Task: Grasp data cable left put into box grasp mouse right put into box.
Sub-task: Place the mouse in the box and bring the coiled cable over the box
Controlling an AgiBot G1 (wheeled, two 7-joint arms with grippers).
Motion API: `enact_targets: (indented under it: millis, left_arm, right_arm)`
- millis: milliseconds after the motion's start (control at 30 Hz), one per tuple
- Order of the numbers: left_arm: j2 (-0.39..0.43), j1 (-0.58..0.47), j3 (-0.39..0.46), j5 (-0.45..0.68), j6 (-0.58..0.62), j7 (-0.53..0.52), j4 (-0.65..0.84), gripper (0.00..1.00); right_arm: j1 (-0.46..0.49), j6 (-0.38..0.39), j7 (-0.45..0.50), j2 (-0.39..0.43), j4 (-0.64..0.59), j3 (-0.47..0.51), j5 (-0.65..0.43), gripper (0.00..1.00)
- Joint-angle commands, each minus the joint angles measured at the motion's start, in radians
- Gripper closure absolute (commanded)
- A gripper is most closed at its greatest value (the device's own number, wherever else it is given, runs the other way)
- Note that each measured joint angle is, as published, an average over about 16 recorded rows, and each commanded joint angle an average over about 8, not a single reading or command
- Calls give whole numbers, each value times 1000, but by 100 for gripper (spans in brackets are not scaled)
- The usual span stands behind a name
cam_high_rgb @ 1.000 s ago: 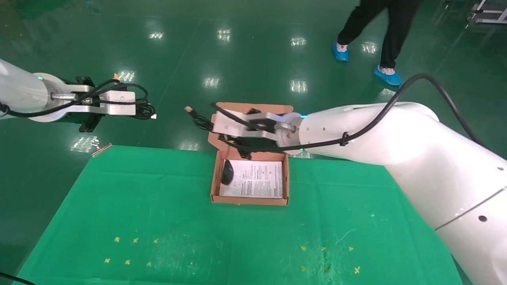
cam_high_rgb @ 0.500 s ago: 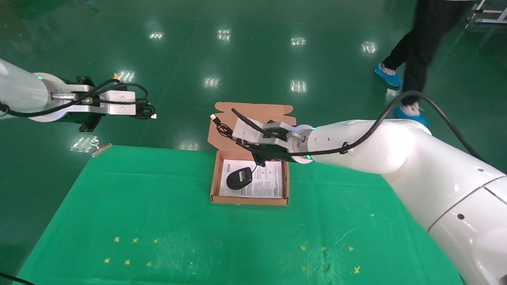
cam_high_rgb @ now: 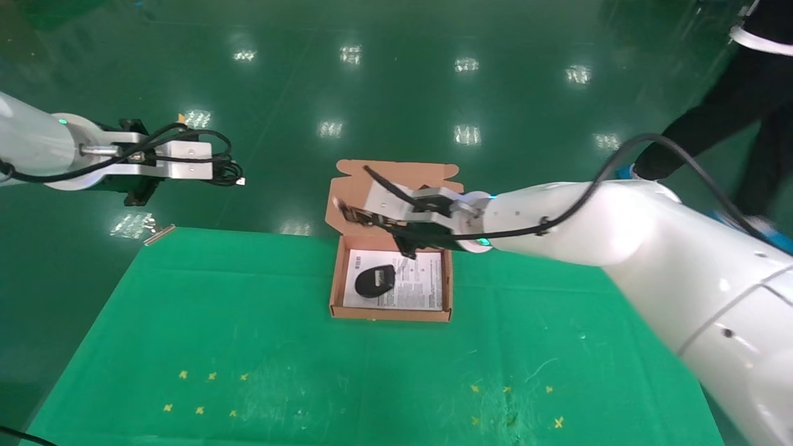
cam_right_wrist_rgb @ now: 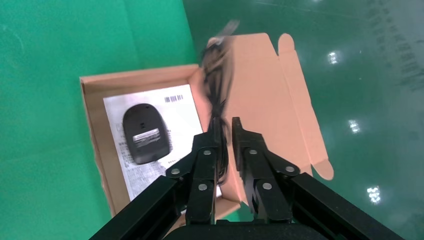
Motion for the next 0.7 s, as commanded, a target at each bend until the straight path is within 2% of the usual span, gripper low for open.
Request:
enact_targets:
  millis: [33, 367, 700]
  left_arm:
    - [1, 4, -1, -7, -2, 0, -4, 100]
    - [63, 68, 3, -73, -127, 63, 57, 100]
    - [168, 137, 11, -116, -324, 151, 178, 100]
  right_arm:
    - [-1, -2, 1, 11, 14, -2, 5, 0]
    - [3, -18, 64, 112, 108, -7, -32, 0]
    - [20, -22, 165, 236, 227, -6, -107, 0]
